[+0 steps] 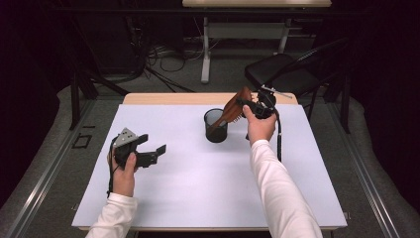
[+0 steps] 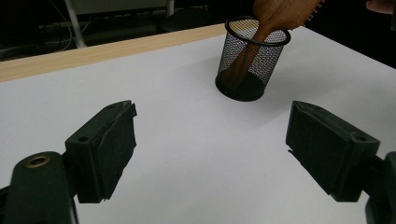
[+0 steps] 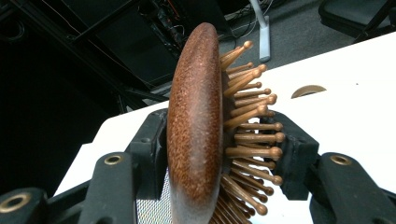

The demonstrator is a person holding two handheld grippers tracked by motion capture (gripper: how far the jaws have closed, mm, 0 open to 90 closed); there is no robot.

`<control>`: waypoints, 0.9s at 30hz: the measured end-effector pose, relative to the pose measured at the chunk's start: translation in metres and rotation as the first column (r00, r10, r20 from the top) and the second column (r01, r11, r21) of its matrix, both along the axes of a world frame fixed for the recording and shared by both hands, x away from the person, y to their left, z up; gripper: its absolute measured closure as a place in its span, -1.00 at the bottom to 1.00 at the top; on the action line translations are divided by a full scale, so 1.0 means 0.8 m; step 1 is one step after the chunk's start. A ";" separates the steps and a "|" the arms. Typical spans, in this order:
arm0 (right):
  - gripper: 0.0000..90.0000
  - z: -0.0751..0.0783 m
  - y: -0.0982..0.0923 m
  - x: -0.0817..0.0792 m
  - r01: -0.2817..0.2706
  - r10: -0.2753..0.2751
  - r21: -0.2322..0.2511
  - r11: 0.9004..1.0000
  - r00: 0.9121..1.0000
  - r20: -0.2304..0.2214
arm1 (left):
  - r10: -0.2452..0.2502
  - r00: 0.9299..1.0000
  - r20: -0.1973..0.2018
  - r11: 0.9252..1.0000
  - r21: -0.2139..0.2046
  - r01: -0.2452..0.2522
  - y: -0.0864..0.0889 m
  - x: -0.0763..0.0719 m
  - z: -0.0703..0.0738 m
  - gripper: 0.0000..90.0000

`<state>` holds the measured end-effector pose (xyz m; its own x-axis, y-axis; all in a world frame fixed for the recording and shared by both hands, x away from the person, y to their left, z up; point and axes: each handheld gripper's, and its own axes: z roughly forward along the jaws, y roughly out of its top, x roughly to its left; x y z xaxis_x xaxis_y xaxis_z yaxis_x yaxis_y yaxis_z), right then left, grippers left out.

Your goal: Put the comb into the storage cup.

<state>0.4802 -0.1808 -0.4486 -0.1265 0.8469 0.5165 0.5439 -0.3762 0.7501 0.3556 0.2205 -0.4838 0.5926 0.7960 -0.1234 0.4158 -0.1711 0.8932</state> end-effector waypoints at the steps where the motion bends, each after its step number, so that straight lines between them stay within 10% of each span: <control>1: -0.01 0.000 0.000 0.000 0.000 0.000 0.000 1.000 1.000 0.000 | 0.000 1.000 0.000 1.000 0.000 0.000 0.000 0.000 0.000 -0.64; 27: -0.08 0.001 0.000 0.000 -0.001 0.001 -0.008 1.000 1.000 0.011 | 0.000 1.000 -0.001 1.000 0.000 0.000 0.000 0.000 0.000 -0.64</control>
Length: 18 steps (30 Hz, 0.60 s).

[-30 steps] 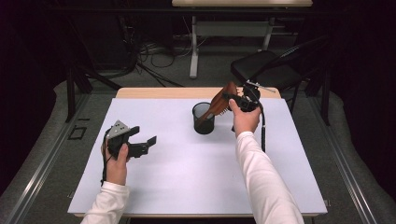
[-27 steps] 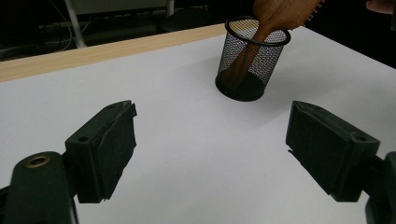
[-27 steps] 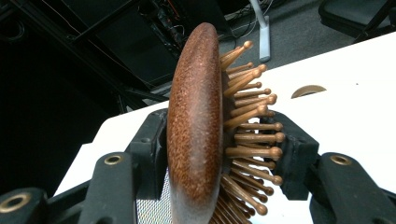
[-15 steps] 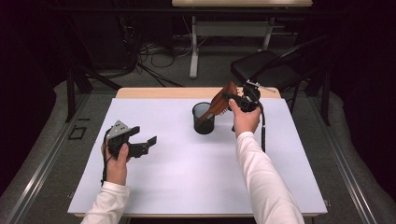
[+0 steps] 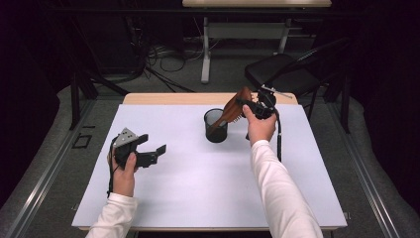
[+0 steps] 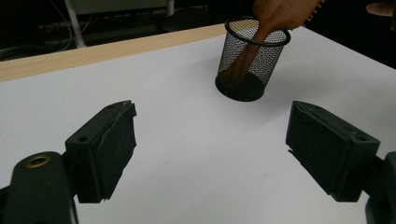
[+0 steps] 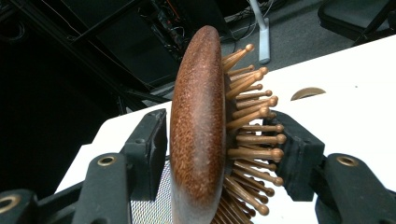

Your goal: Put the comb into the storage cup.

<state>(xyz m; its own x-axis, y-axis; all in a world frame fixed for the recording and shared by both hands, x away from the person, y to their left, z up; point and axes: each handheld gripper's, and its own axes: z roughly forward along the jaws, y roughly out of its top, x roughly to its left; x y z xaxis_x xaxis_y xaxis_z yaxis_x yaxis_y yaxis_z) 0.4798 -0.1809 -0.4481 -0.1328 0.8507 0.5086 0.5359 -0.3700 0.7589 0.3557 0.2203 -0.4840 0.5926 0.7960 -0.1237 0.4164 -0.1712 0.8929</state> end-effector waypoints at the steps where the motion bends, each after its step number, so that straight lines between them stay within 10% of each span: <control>1: -0.09 0.000 0.000 0.000 0.000 0.000 0.000 1.000 1.000 0.001 | -0.001 1.000 0.000 1.000 0.000 0.001 0.000 0.000 0.000 -0.64; 18: -0.34 0.001 -0.003 0.002 0.000 0.000 0.000 1.000 0.999 0.034 | 0.001 1.000 -0.003 1.000 0.001 -0.001 0.000 0.000 -0.001 -0.64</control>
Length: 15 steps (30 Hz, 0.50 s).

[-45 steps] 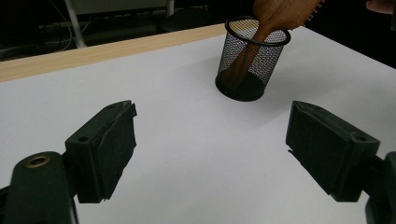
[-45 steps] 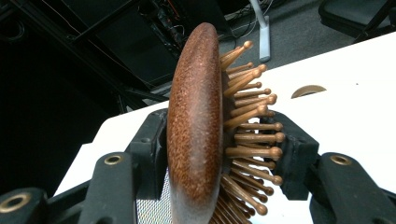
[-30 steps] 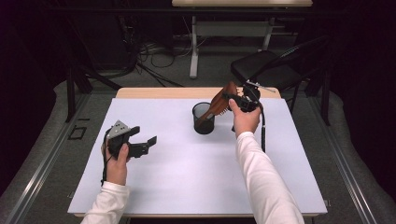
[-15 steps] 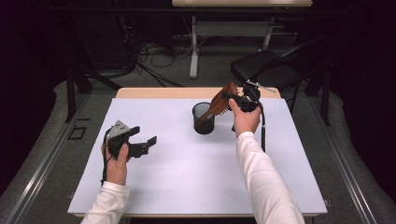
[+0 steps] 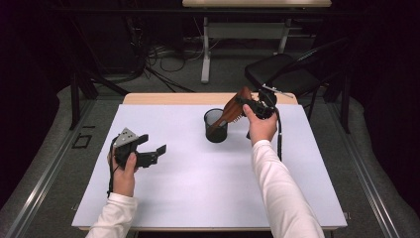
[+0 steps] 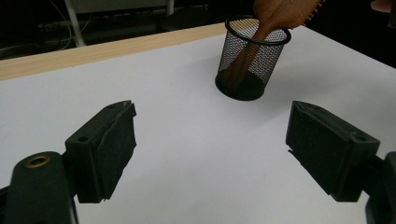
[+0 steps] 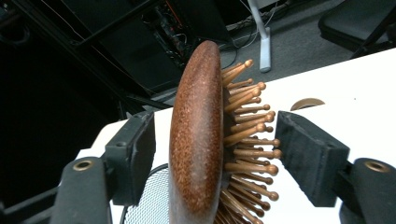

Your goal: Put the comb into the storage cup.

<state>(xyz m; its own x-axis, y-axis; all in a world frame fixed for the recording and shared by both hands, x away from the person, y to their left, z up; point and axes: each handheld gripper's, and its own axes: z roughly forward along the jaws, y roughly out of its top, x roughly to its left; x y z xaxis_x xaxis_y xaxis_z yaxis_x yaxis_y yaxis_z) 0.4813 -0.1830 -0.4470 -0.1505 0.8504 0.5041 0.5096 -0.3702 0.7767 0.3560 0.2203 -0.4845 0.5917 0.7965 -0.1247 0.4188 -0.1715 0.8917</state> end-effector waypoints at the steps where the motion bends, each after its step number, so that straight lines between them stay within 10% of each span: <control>1: -0.35 0.000 0.000 0.000 0.003 -0.003 0.003 1.000 1.000 -0.002 | -0.001 1.000 0.001 1.000 -0.001 0.001 0.000 0.000 0.000 -0.64; 15: -0.38 0.006 -0.012 -0.001 0.012 -0.012 -0.009 1.000 0.999 0.035 | 0.000 1.000 0.000 1.000 -0.001 0.000 0.000 0.001 -0.001 -0.64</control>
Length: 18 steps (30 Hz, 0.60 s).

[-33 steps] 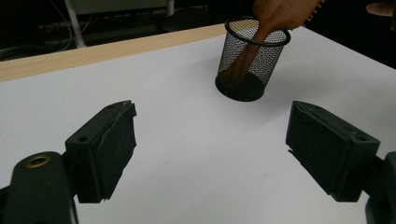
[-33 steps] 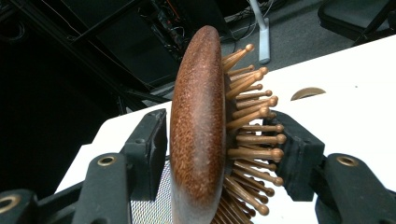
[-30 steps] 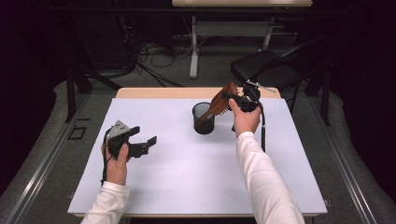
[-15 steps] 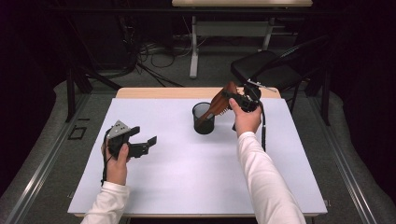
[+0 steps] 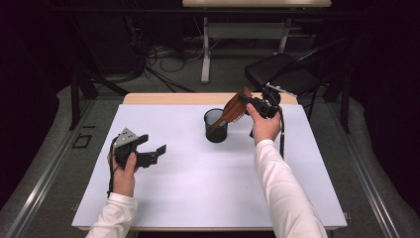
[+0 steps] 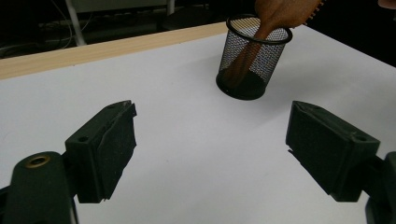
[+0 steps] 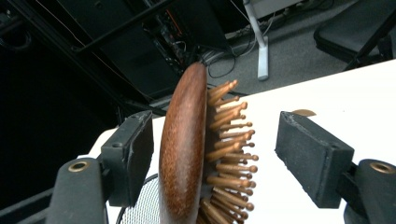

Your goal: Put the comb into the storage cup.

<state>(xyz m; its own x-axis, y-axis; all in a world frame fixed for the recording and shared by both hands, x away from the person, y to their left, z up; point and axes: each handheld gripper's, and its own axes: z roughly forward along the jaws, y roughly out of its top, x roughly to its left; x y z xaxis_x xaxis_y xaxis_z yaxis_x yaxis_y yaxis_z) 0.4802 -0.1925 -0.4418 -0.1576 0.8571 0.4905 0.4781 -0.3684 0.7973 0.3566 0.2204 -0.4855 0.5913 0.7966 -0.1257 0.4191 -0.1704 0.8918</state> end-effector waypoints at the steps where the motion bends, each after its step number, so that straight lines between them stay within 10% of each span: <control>1: -0.38 0.001 -0.001 0.000 0.004 -0.004 0.003 1.000 1.000 0.004 | 0.000 1.000 -0.001 1.000 0.000 0.000 0.000 0.000 0.000 -0.64; 18: -0.43 0.015 -0.018 -0.005 0.030 -0.028 -0.024 0.999 0.997 0.074 | 0.006 1.000 -0.005 1.000 -0.001 -0.006 0.001 0.000 -0.001 -0.64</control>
